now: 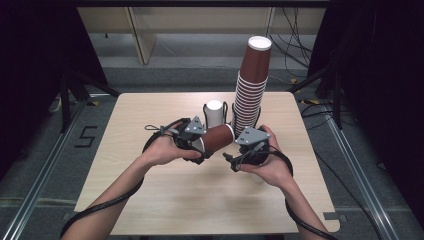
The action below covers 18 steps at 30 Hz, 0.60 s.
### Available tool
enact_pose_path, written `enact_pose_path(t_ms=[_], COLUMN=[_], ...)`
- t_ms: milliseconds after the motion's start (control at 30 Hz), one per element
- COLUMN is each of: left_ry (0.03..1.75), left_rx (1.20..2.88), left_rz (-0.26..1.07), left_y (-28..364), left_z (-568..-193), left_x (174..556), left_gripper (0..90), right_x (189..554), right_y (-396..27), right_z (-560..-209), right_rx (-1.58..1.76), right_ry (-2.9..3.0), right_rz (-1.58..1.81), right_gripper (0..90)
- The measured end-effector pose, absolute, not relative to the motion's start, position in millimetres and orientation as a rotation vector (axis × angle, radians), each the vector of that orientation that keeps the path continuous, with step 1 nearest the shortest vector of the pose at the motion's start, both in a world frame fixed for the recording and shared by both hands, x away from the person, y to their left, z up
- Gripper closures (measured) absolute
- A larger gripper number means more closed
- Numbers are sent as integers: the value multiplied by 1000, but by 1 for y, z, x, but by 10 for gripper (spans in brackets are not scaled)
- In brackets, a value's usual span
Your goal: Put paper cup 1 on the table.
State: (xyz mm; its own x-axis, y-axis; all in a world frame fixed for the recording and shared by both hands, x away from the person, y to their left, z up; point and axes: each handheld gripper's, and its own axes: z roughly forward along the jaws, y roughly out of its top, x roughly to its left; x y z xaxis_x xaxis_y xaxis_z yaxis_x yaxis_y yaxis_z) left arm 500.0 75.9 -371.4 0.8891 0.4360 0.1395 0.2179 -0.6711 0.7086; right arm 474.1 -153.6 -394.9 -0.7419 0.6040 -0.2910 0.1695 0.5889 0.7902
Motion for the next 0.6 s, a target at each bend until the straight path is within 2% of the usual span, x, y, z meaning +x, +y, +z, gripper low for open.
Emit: enact_pose_path(t_ms=[600], left_ry=[446], left_rx=[2364], left_rz=[358], left_y=[67], left_z=[-372], left_x=[501], left_gripper=[178], right_x=[474], right_y=[-145], right_z=[-399], right_rx=[545], right_ry=[2303], right_rz=[1013], right_gripper=[11])
